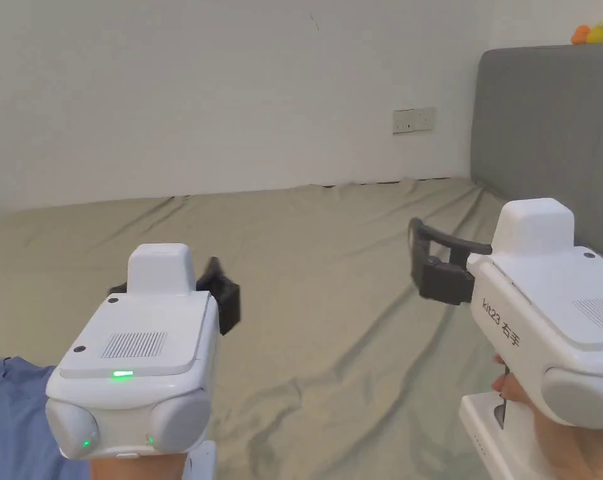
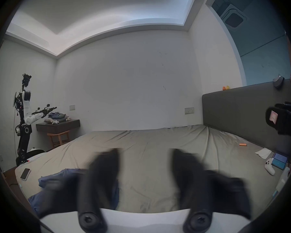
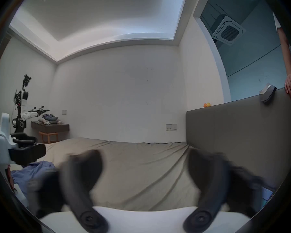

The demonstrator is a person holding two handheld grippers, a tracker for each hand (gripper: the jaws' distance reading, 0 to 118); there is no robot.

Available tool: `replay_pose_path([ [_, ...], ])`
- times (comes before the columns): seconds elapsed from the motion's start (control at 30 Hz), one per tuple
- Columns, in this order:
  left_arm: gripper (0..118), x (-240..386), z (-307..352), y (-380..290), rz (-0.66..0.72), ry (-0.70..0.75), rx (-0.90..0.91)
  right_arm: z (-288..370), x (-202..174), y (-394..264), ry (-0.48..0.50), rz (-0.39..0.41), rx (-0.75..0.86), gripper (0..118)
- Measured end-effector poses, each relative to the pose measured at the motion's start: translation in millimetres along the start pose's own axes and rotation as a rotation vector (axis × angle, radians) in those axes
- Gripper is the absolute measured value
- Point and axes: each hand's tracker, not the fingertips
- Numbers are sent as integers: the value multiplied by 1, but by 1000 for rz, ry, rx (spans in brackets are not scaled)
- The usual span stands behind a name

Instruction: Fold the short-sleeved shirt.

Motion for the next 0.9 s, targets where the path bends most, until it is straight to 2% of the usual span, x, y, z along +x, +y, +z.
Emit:
replay_pose_path([
  [0.03, 0, 0, -3, 1, 1, 6, -15, 0, -1, 1, 2, 1, 12, 51],
  [0.07, 0, 1, -5, -1, 3, 30, -26, -3, -4, 0, -50, 25, -14, 0],
  [0.1, 0, 0, -5, -2, -2, 6, -50, -1, -4, -6, -126, 45, -8, 0],
  [0.13, 0, 0, -6, -2, -8, -19, -68, -1, -4, -2, -57, 144, 76, 0],
  [0.17, 0, -1, -5, -4, -8, -34, -54, -5, -1, -13, 16, -3, -58, 0],
  [0.2, 0, 0, -5, -5, -39, -42, -53, -4, 0, -18, 22, -4, -93, 0],
  [0.23, 0, 1, -6, -5, -103, -43, -64, -4, -4, -19, 25, 100, -61, 0],
  [0.27, 0, 4, -8, -6, -191, -33, -67, -6, -10, -19, 31, 247, -36, 0],
  [0.3, 0, 10, -12, -8, -327, -13, -70, -14, -14, -13, 36, 326, -125, 0],
  [0.33, 0, 15, -14, -10, -443, 0, -72, -15, -20, -16, 32, 461, -119, 0],
  [0.4, 0, 26, -16, -20, -771, 25, -53, -16, -33, -27, 80, 753, -118, 0],
  [0.47, 0, 34, -19, -37, -1076, 10, -41, -17, -46, -39, 173, 1032, -112, 0],
  [0.53, 0, 36, -18, -63, -1451, -6, 20, -13, -56, -59, 298, 1293, -154, 0],
  [0.57, 0, 34, -19, -82, -1696, 3, 64, -14, -59, -62, 371, 1440, -171, 0],
  [0.6, 0, 31, -20, -95, -1871, 20, 96, -11, -63, -72, 402, 1556, -190, 0],
  [0.63, 0, 23, -20, -107, -1961, 40, 137, -8, -65, -83, 426, 1657, -197, 0],
  [0.67, 0, 21, -21, -113, -1964, 56, 168, -5, -65, -88, 432, 1705, -161, 0],
  [0.7, 0, 22, -20, -113, -1898, 51, 142, -7, -62, -87, 411, 1701, -168, 0],
  [0.73, 0, 24, -19, -107, -1808, 15, 82, -7, -62, -87, 412, 1654, -175, 0],
  [0.77, 0, 23, -20, -101, -1693, 19, 28, -8, -62, -84, 427, 1596, -200, 0],
  [0.8, 0, 24, -21, -92, -1585, 20, -17, -10, -63, -81, 402, 1516, -209, 0],
  [0.83, 0, 24, -24, -83, -1477, 31, -31, -15, -55, -68, 384, 1429, -210, 0],
  [0.87, 0, 24, -26, -69, -1347, 58, -50, -18, -54, -59, 346, 1296, -213, 0],
  [0.9, 0, 24, -28, -53, -1191, 91, -69, -21, -51, -50, 289, 1125, -227, 0],
])
